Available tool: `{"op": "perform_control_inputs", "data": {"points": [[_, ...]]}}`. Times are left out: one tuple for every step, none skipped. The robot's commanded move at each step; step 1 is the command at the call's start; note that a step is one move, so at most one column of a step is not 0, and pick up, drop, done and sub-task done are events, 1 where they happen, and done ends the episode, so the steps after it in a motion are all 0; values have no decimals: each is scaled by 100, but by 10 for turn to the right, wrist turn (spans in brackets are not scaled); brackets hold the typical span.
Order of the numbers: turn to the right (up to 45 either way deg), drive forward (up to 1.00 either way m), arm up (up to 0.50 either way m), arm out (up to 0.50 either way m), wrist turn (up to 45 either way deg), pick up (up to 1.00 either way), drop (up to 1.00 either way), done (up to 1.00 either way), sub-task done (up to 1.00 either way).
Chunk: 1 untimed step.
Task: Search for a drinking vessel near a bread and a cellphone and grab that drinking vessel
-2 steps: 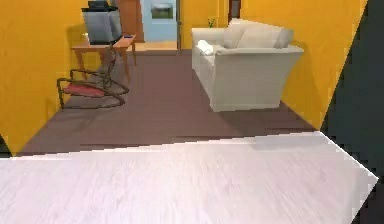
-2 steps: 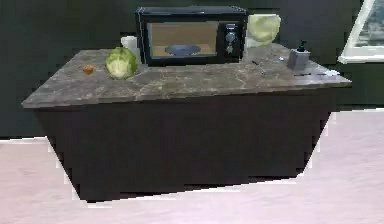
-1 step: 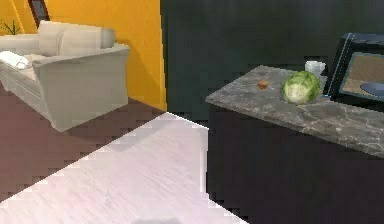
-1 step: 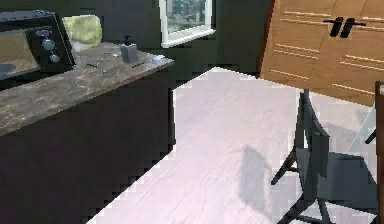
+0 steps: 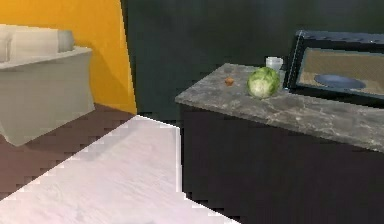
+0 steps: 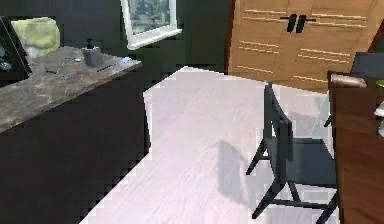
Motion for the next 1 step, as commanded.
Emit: {"op": "perform_control_inputs", "data": {"points": [[0, 5, 0, 0, 0, 0, 0, 0, 0]]}}
